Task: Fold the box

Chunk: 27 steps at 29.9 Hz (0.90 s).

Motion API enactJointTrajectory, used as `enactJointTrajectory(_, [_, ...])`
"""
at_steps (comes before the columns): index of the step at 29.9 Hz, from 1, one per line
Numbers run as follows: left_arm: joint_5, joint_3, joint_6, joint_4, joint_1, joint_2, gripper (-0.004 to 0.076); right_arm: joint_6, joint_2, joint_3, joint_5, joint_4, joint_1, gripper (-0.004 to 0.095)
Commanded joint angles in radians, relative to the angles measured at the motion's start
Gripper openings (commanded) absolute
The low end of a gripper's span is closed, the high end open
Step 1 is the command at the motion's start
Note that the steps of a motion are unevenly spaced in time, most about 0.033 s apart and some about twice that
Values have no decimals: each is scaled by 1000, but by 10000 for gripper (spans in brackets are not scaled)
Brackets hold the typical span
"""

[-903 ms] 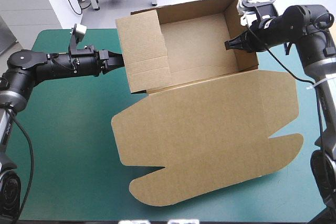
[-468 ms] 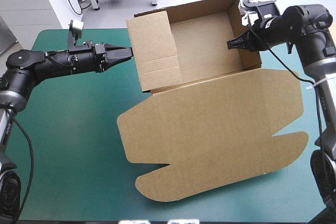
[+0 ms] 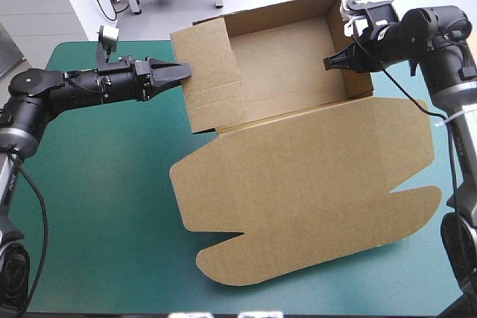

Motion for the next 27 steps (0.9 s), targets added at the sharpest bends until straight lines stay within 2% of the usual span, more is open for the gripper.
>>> enactJointTrajectory(1, [39, -31, -21, -74, -24, -29, 344, 27, -43, -34, -66, 16, -3, -14])
enactJointTrajectory(6, [-5, -31, -7, 1, -78, -21, 347, 52, -43, -34, -71, 5, 8, -13])
enactJointTrajectory(8, [-65, -31, -16, 62, -118, -35, 361, 79, -43, -34, -78, -39, 25, -13])
enactJointTrajectory(14, [-335, -31, -138, 265, -216, -107, 377, 134, -46, -69, -68, -182, 105, -13])
enactJointTrajectory(21, [-470, -33, -291, 496, -266, -131, 377, 185, -46, -149, -39, -239, 198, -13])
enactJointTrajectory(27, [-577, -33, -351, 595, -285, -131, 377, 242, -46, -157, -12, -390, 296, -13])
